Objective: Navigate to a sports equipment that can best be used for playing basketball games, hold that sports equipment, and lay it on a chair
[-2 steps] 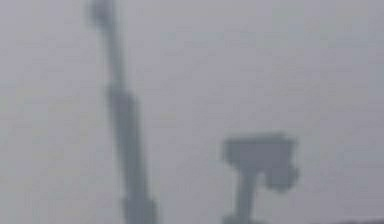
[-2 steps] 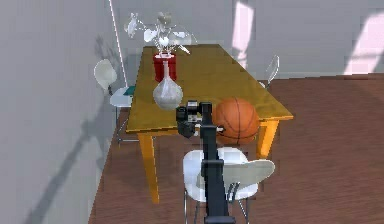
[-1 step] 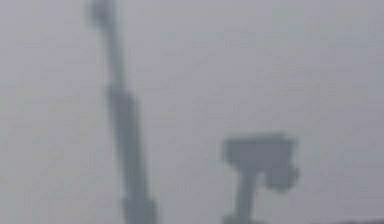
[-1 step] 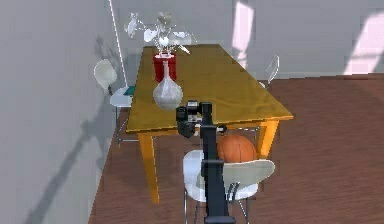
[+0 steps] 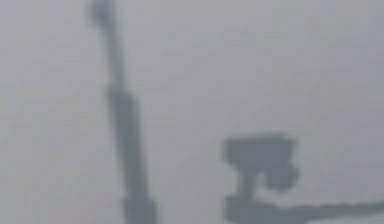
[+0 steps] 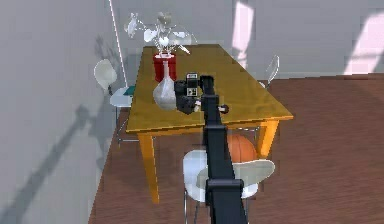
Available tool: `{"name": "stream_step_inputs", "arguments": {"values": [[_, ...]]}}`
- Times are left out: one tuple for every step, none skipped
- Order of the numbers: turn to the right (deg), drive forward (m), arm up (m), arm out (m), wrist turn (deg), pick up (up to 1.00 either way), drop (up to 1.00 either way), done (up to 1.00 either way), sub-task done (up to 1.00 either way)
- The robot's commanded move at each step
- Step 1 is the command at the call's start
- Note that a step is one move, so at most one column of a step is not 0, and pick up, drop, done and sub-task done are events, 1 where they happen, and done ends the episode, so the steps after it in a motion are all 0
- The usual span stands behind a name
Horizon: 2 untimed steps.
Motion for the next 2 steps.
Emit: {"name": "stream_step_inputs", "arguments": {"values": [[0.0, 0.0, 0.0, -0.08, 0.0, 0.0, 0.0, 0.0, 0.0], [0.0, 0.0, 0.0, 0.0, 0.0, 0.0, 0.0, 1.0, 0.0]]}}
